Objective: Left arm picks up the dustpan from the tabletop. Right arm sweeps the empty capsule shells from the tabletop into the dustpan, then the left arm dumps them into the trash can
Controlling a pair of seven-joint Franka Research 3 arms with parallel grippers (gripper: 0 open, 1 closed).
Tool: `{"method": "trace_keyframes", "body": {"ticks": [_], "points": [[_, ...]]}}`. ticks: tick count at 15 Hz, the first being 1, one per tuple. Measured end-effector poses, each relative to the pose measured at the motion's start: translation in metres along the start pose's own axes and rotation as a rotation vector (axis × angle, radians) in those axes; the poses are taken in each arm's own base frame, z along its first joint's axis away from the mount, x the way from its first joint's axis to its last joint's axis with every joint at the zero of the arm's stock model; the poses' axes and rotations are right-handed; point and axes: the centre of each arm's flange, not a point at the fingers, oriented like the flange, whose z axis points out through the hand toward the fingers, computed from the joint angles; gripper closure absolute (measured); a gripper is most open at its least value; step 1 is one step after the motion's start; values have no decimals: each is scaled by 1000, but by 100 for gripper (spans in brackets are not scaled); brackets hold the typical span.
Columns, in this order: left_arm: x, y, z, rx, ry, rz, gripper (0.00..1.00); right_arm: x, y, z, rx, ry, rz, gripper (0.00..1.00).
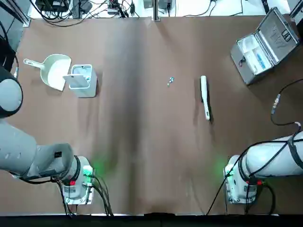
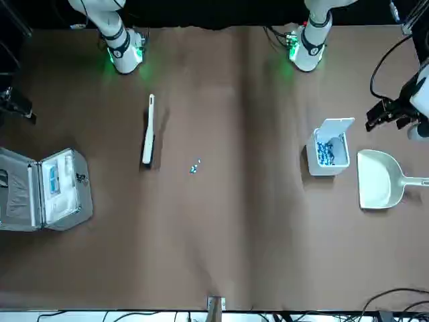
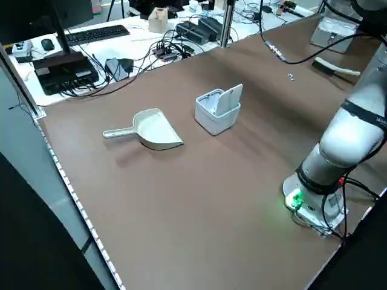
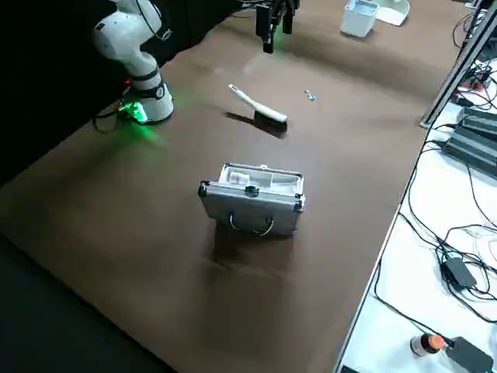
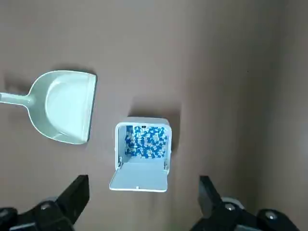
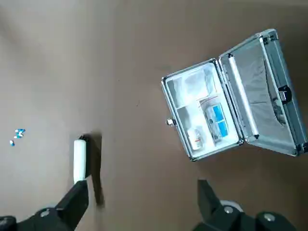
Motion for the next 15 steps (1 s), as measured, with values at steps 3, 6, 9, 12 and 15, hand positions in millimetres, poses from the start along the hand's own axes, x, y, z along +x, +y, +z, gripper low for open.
{"method": "trace_keyframes", "body": {"ticks": [3, 6, 9, 12, 15], "points": [[0, 0, 0, 0, -1, 0, 0, 0, 0, 0, 0, 0, 0, 0], [3, -3, 6, 0, -15, -12, 0, 0, 0, 0, 0, 0, 0, 0], [13, -34, 31, -3, -68, -90, 0, 0, 0, 0, 0, 0, 0, 0], [26, -86, 66, -3, -133, -241, 0, 0, 0, 3, 1, -8, 0, 0], [39, -138, 113, 57, -195, -463, 0, 0, -7, 27, 11, -63, -12, 0]]}}
